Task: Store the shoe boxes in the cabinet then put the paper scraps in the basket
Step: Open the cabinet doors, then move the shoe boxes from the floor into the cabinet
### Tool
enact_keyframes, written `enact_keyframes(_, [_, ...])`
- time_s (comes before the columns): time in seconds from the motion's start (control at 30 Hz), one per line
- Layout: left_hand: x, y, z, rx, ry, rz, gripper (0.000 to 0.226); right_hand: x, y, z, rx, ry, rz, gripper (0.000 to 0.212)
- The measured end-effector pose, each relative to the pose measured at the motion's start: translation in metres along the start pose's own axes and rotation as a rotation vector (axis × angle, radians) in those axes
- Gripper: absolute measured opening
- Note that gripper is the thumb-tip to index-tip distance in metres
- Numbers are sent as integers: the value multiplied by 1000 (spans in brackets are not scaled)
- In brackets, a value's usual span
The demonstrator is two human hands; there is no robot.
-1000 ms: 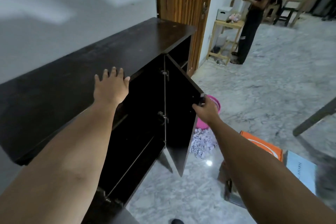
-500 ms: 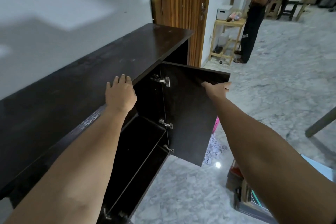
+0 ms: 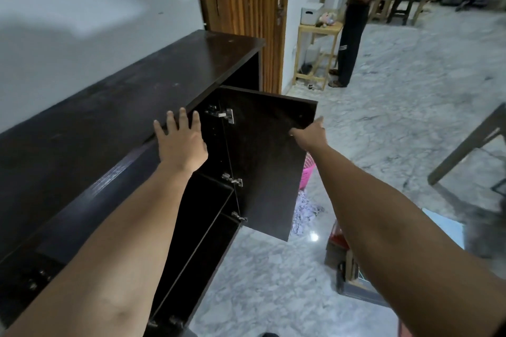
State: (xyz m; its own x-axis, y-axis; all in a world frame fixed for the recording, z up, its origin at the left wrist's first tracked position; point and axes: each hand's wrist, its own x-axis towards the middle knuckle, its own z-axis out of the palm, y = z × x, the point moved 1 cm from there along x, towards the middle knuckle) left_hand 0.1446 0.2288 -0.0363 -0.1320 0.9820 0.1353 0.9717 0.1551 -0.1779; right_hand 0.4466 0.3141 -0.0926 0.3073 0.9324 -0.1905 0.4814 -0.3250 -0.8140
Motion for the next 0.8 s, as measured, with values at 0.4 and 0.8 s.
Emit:
enact_keyframes(0.4, [-133, 257, -21, -227, -214, 582, 43, -184, 178, -172, -104, 13, 257, 85])
enact_keyframes(0.8, [-214, 422, 91, -328, -532, 726, 40, -181, 366, -222, 78, 203, 517, 74])
